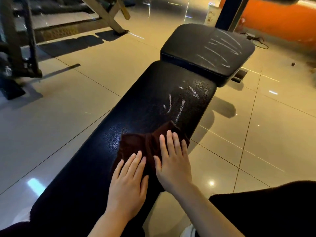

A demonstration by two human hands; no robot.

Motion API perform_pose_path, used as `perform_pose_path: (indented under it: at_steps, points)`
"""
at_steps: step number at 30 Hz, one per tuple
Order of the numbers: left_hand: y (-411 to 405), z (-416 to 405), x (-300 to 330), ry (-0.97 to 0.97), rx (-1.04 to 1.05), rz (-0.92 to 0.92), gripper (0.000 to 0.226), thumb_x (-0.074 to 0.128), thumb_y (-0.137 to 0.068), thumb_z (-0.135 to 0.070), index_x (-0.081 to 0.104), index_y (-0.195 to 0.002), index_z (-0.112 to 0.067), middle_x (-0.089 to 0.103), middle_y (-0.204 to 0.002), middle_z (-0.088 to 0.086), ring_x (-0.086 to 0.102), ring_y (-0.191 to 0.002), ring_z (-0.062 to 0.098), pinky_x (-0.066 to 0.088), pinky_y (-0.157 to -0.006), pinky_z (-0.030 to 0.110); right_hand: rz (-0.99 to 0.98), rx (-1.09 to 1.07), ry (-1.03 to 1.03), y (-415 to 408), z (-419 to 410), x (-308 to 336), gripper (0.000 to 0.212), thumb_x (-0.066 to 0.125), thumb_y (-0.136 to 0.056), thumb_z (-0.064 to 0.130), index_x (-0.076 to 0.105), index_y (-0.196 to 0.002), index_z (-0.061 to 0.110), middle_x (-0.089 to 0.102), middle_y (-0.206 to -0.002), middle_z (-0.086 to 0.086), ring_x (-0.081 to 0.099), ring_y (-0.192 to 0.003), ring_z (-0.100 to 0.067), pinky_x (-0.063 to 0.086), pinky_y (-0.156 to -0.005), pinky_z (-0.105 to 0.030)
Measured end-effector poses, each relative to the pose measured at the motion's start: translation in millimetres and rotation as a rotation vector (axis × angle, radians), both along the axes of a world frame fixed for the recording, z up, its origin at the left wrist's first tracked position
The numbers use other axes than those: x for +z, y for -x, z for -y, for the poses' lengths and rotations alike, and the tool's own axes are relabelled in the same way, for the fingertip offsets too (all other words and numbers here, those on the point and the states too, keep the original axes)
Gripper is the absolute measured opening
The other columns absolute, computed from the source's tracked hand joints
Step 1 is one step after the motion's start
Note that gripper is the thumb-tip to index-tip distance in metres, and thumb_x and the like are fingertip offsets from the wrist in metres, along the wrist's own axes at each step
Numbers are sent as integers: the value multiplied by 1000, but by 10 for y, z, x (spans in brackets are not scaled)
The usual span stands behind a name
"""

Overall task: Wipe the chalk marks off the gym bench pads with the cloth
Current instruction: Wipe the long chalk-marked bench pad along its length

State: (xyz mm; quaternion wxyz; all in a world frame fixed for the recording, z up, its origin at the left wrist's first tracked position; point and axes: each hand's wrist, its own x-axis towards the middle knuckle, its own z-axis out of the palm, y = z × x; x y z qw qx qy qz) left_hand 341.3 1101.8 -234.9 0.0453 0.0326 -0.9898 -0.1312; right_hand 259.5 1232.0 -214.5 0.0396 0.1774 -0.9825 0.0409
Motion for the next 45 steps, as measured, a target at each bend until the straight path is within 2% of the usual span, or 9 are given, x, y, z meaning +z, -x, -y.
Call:
perform_pose_path:
  at_steps: [3,7,9,15,23,29,35,40,45]
  points:
    - [-132,-37,40,-99,38,-71,46,28,-99,-42,61,-122,-19,61,-129,2,58,-116,20,29,-103,35,11,-84,58,-148,50,-18,63,26,-96,48,42,-146,13,37,-154,-10,29,-144,-26,13,-114,-43]
    - [351,-106,41,-44,-89,-132,49,34,-97,-38,47,-140,-17,46,-146,3,40,-137,20,21,-113,39,9,-204,140,254,20,100,64,11,-100,47,8,-155,14,1,-164,-6,-6,-150,-19,-10,-119,-34]
    - [706,-133,57,-11,-112,-102,53,30,-99,-42,38,-146,-18,33,-153,0,31,-142,18,14,-116,39,-3,-230,144,603,-97,172,60,14,-104,43,-2,-155,17,-10,-163,-2,-15,-149,-17,-12,-119,-34]
    - [1777,-134,225,16,-157,-139,61,11,-98,-50,11,-154,-25,2,-160,-7,-2,-147,9,-10,-118,33,-131,-260,39,1671,-158,395,61,17,-103,43,3,-156,16,-3,-164,-4,-7,-150,-18,-9,-121,-38]
    - [2670,-127,425,50,-195,-199,66,9,-95,-46,15,-154,-19,13,-162,-1,8,-149,14,2,-119,39,-161,-107,-55,2576,-120,587,59,11,-103,45,6,-156,17,4,-164,-2,-1,-151,-18,-2,-122,-40]
    - [2246,-95,329,51,-154,-134,66,3,-95,-47,4,-154,-17,3,-162,2,-1,-149,15,-4,-118,38,-163,-6,-96,2279,-72,561,58,12,-104,43,9,-156,18,6,-164,-2,0,-151,-20,-2,-121,-43]
    - [1269,26,0,119,-40,-116,59,11,-103,-45,27,-149,-12,30,-155,8,24,-143,20,19,-115,44,-86,46,-66,1406,107,299,60,6,-102,43,3,-155,16,-2,-164,-4,-6,-150,-20,-9,-119,-41]
    - [393,95,-251,101,30,-82,59,12,-103,-48,23,-150,-14,25,-156,6,17,-144,18,6,-116,37,-55,51,-50,612,246,50,64,11,-99,47,16,-155,16,13,-163,-6,6,-150,-23,-7,-121,-42]
    - [-220,131,-394,53,107,-16,60,10,-103,-49,23,-149,-14,28,-155,7,16,-145,19,6,-116,38,-25,54,-45,-30,280,-131,70,26,-96,57,32,-151,14,27,-159,-10,19,-148,-26,7,-118,-48]
